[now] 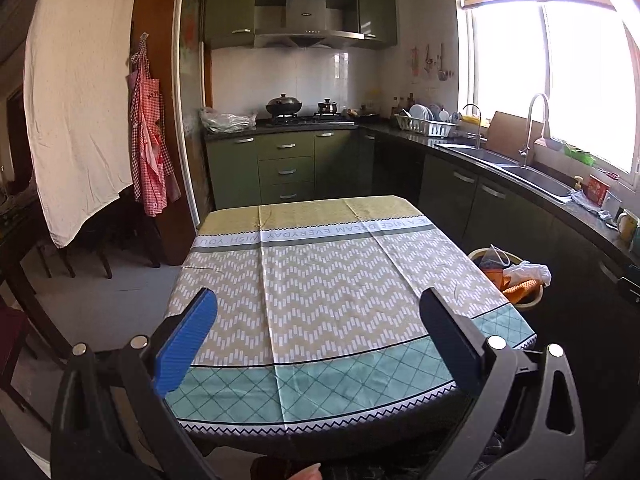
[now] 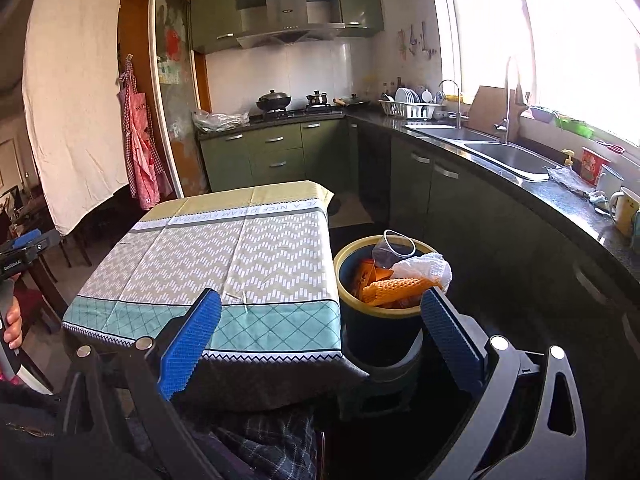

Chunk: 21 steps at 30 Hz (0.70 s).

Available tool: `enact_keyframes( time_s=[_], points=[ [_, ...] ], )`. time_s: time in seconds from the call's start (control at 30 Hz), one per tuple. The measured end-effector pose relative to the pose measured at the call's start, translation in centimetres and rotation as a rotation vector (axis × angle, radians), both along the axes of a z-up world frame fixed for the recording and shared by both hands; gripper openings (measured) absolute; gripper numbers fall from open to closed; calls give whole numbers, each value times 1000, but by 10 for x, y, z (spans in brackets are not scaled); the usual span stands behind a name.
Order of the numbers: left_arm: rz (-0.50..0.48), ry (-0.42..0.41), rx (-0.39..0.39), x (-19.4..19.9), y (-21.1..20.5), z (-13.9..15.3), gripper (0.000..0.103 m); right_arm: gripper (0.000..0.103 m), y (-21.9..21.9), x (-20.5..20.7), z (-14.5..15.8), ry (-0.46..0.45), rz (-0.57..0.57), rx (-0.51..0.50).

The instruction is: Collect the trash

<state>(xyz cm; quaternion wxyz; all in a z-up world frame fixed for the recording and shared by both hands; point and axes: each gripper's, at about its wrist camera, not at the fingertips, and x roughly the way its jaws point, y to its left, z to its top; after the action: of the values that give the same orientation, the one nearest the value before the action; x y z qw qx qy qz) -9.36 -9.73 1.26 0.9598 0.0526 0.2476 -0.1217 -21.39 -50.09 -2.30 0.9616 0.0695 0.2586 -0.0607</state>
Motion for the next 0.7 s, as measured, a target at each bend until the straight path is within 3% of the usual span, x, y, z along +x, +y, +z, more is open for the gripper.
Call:
enact_keyframes(
  time_s=[0.7],
  points=[
    [18, 25, 14, -4, -2, -7, 96, 98, -1, 11, 0, -7, 44, -33]
  ],
)
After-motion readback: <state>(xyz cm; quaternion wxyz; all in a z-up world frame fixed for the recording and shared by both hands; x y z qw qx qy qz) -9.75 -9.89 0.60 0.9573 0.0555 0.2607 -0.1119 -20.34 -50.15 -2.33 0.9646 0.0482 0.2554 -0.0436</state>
